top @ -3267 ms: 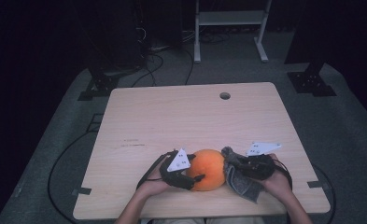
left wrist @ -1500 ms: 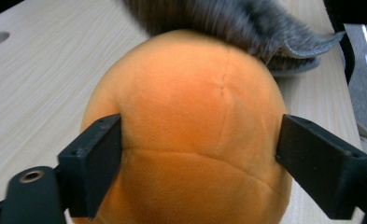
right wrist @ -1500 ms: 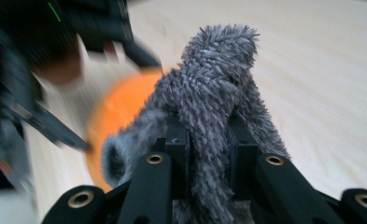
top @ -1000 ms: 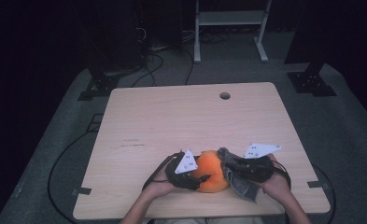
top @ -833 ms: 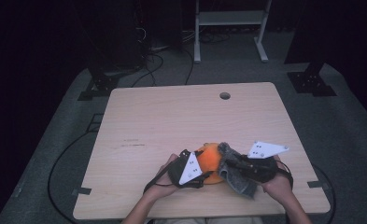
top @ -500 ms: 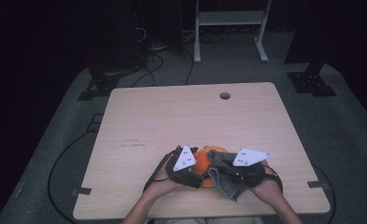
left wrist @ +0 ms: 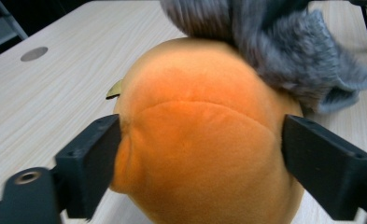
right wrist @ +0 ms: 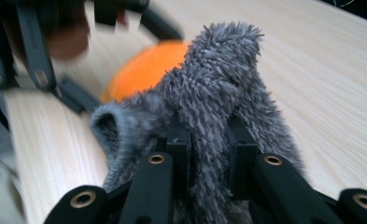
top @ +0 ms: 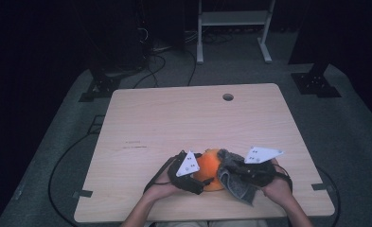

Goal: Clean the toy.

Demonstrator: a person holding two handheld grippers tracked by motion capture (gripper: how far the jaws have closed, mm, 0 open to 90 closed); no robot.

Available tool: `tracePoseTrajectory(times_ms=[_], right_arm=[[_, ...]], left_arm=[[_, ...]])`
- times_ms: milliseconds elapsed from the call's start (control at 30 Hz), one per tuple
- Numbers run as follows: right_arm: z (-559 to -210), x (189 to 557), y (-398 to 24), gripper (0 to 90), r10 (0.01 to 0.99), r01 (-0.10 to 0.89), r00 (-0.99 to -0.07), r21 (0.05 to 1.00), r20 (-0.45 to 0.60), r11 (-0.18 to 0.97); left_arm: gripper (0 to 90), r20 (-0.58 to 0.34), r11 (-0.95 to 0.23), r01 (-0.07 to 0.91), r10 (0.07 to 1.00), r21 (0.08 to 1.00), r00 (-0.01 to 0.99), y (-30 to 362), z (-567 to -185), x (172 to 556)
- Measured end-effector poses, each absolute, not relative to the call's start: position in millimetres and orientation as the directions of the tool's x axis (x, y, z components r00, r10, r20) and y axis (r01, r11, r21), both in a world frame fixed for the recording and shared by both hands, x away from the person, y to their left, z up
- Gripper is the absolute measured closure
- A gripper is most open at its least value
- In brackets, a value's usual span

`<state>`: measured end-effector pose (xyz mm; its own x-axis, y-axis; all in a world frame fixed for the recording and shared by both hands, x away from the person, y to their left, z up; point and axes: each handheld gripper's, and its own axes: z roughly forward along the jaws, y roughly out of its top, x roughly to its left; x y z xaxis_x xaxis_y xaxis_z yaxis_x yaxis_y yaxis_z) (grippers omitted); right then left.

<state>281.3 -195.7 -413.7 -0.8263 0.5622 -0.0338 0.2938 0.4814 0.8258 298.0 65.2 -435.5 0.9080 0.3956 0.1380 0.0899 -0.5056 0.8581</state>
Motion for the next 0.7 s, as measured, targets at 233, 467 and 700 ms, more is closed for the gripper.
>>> tracePoseTrajectory(times_ms=[233, 467, 700], right_arm=[[-416.6, 277.2, -198.8, 74.6, 0.546, 0.292, -0.837, 0.813, -0.038, 0.504], [-405.3, 273.0, -206.5, 74.8, 0.569, 0.280, -0.821, 0.829, -0.054, 0.484], [-409.7, 272.5, -175.3, 74.9, 0.525, 0.237, -0.849, 0.846, -0.059, 0.478]], left_arm=[[5.7, -0.064, -0.495, 0.295, 0.430, 0.817, 0.900, 63.5, -438.0, 311.8], [31.6, 0.169, -0.480, 0.058, 0.416, 0.875, 0.894, 57.5, -428.1, 292.0], [11.8, 0.085, -0.441, 0.117, 0.412, 0.890, 0.907, 64.6, -427.3, 299.6]])
